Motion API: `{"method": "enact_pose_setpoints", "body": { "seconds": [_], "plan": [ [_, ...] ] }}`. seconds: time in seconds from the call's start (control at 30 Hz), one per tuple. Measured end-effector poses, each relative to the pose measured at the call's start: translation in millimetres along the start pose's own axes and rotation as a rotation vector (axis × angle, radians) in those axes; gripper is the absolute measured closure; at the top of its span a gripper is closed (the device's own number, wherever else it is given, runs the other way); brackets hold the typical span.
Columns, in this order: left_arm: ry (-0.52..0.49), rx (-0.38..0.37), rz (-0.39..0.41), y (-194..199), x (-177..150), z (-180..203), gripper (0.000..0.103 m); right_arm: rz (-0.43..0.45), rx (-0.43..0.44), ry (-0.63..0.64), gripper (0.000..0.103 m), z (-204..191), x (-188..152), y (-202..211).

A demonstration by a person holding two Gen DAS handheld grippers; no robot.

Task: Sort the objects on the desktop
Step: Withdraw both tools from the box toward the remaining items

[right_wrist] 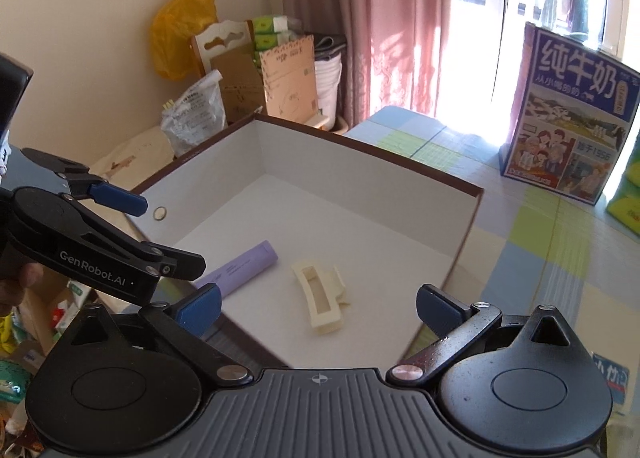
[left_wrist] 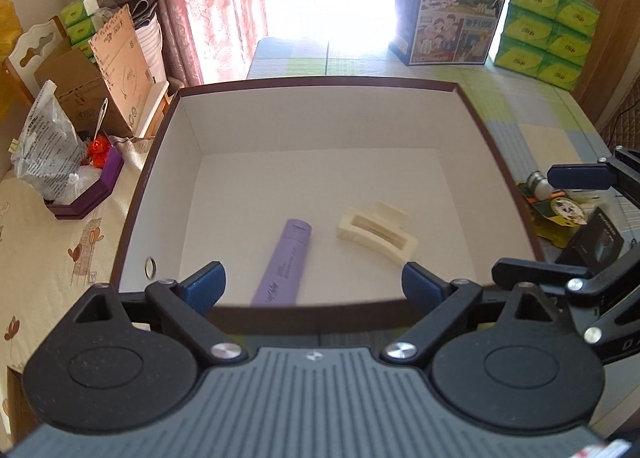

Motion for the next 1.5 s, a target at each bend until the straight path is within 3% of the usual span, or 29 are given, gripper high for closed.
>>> {"method": "enact_pose_setpoints", "body": {
  "seconds": [0.47,0.77,1.5],
  "plan": [
    [0.069,0.025,0.025,56,-39,47,0.007,0.003,0.02,-0.004,0.002,21,-41,79],
    [0.113,-0.038,-0.02,60,-69,95,0.007,-0.059,-0.016,-0.03,0.002,50,-83,115],
    [0.005,-0.232,-0.058,19,-74,238,0.01,-0.172,-0.357,-0.232,0.002,188,-162,206]
  ]
}}
Point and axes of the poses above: each gripper's, at about its wrist camera, not at the fingertips, and y roughly against the way its jaws point, z to its right, x to its top, the point moved 5 cm from there along -y, roughly the way its jaws point, and after that the axes turned 13 degrees about z, right-handed, at the moved point
